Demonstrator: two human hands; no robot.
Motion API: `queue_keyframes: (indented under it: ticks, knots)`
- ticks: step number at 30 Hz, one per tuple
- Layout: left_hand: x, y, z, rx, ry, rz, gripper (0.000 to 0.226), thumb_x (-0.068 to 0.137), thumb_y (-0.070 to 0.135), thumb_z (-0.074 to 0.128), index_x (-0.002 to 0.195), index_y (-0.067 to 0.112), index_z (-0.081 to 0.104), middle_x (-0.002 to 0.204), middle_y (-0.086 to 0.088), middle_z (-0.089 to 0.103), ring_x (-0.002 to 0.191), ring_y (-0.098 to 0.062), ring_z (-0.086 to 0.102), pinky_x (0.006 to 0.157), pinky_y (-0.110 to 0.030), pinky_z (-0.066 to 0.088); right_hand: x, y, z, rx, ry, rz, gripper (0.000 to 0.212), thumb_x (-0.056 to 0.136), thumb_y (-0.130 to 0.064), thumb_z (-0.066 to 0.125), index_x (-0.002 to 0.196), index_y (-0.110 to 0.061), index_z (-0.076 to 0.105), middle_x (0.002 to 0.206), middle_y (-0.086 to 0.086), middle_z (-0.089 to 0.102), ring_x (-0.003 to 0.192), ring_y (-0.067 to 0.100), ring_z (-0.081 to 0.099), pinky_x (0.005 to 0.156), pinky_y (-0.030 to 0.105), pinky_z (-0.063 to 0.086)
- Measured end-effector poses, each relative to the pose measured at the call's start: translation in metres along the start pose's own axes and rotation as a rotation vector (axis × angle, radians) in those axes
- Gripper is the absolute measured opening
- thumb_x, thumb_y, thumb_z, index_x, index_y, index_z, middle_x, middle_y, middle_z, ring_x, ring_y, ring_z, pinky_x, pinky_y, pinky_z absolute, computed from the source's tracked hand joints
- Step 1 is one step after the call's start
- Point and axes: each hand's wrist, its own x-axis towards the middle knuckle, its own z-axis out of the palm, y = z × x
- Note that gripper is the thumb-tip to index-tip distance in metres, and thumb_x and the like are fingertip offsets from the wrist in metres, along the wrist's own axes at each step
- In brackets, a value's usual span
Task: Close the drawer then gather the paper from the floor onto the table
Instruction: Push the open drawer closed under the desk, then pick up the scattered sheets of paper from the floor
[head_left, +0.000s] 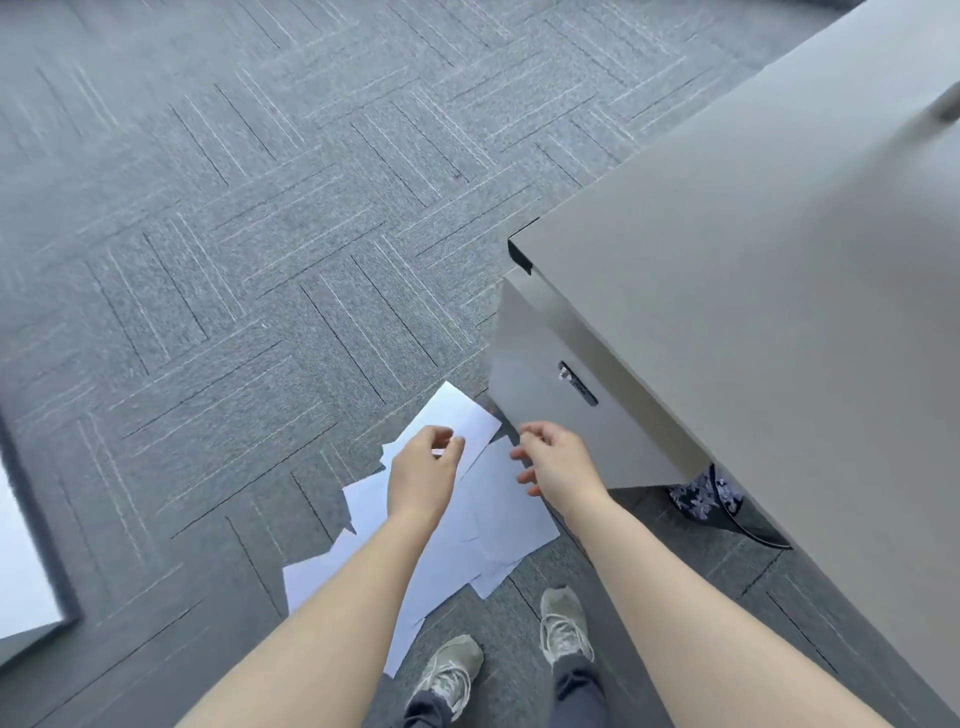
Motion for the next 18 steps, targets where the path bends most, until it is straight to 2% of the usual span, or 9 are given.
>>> queue_keyframes:
  ticks: [5,9,13,18]
  knots:
    - [-0.006,-0.044,0.005,-0.117,0.101,-0.161,0.027,0.09,0.035,0.055,0.11,0.02,0.064,0.108,0.005,0.066,0.089,-0.012,0.059,0.072,-0.026,0.042,0.029,0.012,0.022,-0.125,-0.138,0.006,0.018,0.097,-0.016,0.044,0.108,-0.016,0.059,0.089,0.003,0.064,0.057,0.016,0.053,0.054,0.027,0.043]
    - [-0.017,-0.095,0.015,-0.181,0.187,-0.283,0.026,0.091,0.034,0.054,0.112,0.02,0.063,0.106,0.007,0.064,0.088,-0.009,0.057,0.064,-0.019,0.039,0.051,0.045,0.042,-0.221,-0.218,0.035,0.019,0.096,-0.016,0.045,0.108,-0.016,0.059,0.093,0.005,0.066,0.062,0.018,0.055,0.059,0.03,0.047]
    - [-0.029,-0.16,0.03,-0.235,0.244,-0.406,0.027,0.092,0.032,0.054,0.114,0.018,0.062,0.105,0.006,0.062,0.096,-0.014,0.057,0.073,-0.026,0.039,0.077,0.085,0.066,-0.316,-0.276,0.07,0.021,0.096,-0.016,0.046,0.113,-0.015,0.06,0.101,0.008,0.068,0.068,0.02,0.058,0.066,0.035,0.053]
    - [-0.016,-0.253,0.058,-0.293,0.263,-0.525,0.032,0.09,0.035,0.055,0.118,0.019,0.06,0.111,0.006,0.062,0.098,-0.014,0.056,0.079,-0.027,0.037,0.134,0.151,0.109,-0.441,-0.301,0.088,0.022,0.095,-0.015,0.05,0.115,-0.014,0.059,0.104,0.012,0.069,0.071,0.023,0.061,0.07,0.037,0.055]
